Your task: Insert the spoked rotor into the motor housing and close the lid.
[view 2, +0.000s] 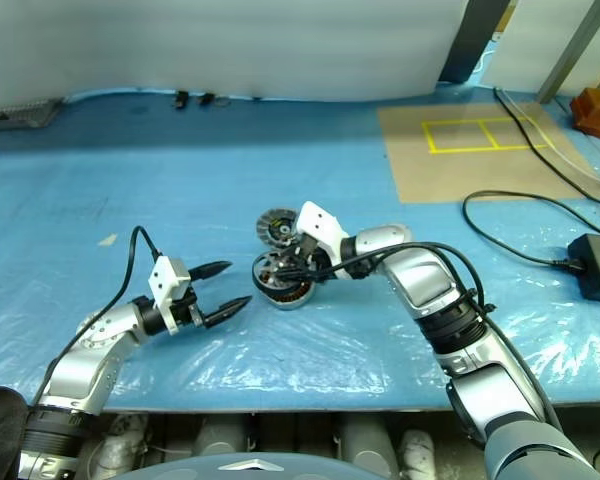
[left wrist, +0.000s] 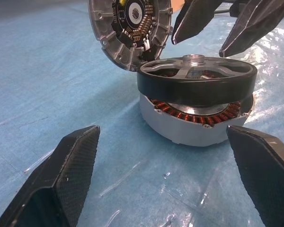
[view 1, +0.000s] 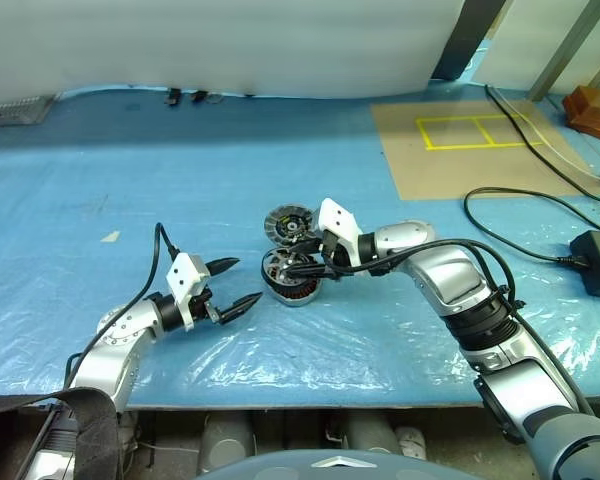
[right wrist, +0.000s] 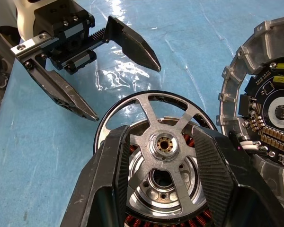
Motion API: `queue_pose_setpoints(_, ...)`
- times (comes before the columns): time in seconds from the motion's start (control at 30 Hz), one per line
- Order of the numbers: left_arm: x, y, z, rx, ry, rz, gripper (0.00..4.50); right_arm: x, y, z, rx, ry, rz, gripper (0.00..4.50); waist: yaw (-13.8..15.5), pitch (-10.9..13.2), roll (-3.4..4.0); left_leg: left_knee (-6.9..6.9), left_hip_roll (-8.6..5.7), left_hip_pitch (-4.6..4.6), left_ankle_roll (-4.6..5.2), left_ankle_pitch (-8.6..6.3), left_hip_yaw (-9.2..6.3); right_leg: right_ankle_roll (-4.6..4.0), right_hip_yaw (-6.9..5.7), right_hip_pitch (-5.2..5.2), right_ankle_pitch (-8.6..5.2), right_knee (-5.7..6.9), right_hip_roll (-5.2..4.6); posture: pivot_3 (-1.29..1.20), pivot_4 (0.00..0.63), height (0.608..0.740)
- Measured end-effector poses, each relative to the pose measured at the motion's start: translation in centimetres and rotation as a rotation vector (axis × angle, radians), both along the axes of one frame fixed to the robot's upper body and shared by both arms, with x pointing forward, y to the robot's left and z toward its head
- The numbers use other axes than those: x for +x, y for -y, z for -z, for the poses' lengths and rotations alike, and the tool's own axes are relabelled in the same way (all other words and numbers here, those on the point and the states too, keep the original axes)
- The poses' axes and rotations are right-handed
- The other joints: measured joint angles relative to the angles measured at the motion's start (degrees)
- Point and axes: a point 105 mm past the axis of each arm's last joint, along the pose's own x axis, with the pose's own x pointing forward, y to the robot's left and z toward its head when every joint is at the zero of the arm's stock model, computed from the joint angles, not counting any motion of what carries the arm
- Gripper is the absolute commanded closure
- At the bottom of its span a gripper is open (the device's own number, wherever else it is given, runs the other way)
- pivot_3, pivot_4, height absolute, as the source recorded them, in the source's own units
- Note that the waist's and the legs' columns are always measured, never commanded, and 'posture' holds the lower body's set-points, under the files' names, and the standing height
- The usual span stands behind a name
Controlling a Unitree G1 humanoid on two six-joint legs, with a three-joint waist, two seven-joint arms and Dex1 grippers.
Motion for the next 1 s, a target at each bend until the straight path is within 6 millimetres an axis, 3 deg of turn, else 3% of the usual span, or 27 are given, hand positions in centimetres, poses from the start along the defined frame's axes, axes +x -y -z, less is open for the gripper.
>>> queue_pose_setpoints(0.6, 0.0, 0.0, 0.0, 0.003, 0.001, 0.001, 0.00, 0.2, 0.0, 1.2, 0.044, -0.119, 0.041, 2.30, 0.0, 0.0, 0.00, 0.00, 0.00, 0.01, 0.00, 0.00, 0.00, 0.00, 0.00, 0.00, 0.00, 0.02, 0.00, 0.00, 0.150, 0.740)
queue_pose_setpoints(0.7, 0.0, 0.0, 0.0, 0.004, 0.001, 0.001, 0.00, 0.2, 0.1, 1.2, 0.044, -0.117, 0.042, 2.87, 0.0, 0.0, 0.00, 0.00, 0.00, 0.01, 0.00, 0.00, 0.00, 0.00, 0.00, 0.00, 0.00, 0.01, 0.00, 0.00, 0.150, 0.740)
queue_pose_setpoints(0.83, 0.0, 0.0, 0.0, 0.005, 0.001, 0.001, 0.00, 0.2, 0.0, 1.1, 0.048, -0.111, 0.041, 4.17, 0.0, 0.0, 0.00, 0.00, 0.00, 0.01, 0.00, 0.00, 0.00, 0.00, 0.00, 0.00, 0.00, 0.01, 0.00, 0.00, 0.150, 0.740)
queue_pose_setpoints(1.0, 0.0, 0.0, 0.0, 0.005, 0.001, 0.000, 0.00, 0.2, 0.0, 1.1, 0.048, -0.108, 0.043, 4.24, 0.0, 0.0, 0.00, 0.01, 0.00, 0.02, 0.00, 0.00, 0.00, 0.00, 0.00, 0.00, 0.00, 0.03, 0.00, 0.00, 0.150, 0.740)
